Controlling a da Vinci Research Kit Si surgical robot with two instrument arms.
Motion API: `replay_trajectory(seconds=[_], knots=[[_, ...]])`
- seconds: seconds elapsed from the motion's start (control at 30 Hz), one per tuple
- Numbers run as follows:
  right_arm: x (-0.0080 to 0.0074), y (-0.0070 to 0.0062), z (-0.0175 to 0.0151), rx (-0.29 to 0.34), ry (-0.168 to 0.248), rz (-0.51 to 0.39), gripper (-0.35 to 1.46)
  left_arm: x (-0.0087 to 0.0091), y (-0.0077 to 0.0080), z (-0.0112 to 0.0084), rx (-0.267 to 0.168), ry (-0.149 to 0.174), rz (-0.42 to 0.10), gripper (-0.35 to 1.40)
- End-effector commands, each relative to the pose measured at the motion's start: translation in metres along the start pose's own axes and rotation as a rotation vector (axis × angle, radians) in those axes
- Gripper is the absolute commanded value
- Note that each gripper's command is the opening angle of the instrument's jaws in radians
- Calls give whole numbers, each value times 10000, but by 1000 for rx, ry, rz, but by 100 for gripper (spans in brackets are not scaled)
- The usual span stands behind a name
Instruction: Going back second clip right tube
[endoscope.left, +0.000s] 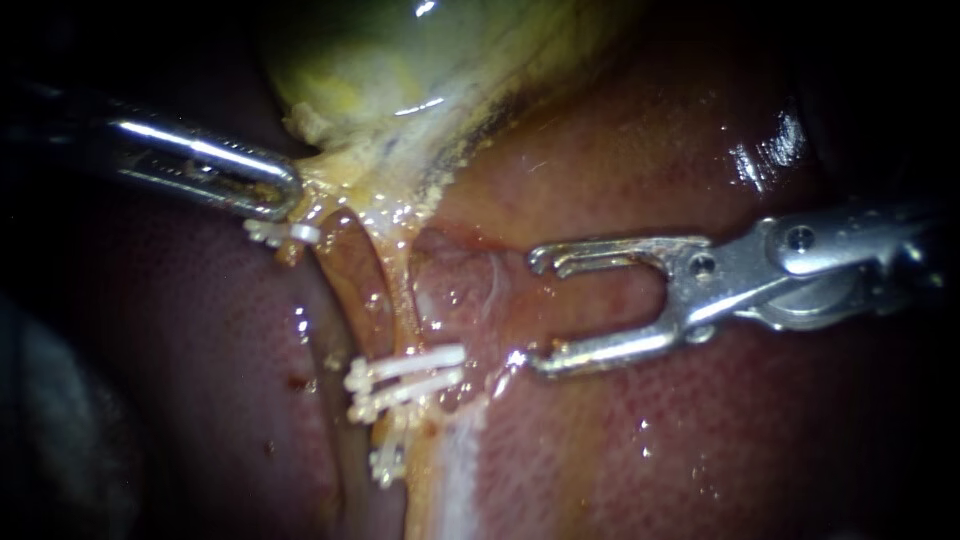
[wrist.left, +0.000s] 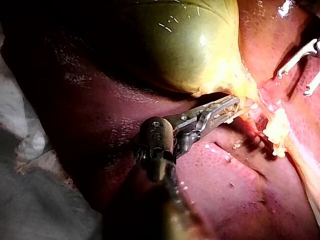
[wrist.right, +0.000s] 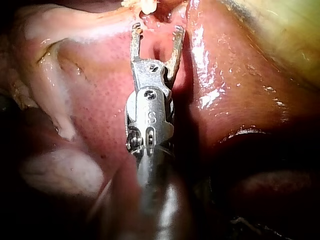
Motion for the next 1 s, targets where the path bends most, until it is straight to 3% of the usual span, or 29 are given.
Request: replay_trajectory(seconds=[0.03, 0.3, 0.77, 1.0], knots=[[0, 0, -2, -1, 1, -4, 50, 0, 0, 0, -1, 0, 0, -35], [-1, -1, -13, -3, 3, -20, 50, 1, 0, 4, 1, 1, 0, -35], [-3, -3, -19, 1, 3, -20, 50, -9, -13, 60, 16, 5, 9, -35], [-3, -4, -24, 3, 3, -26, 50, -10, -22, 68, 13, 3, 12, -35]])
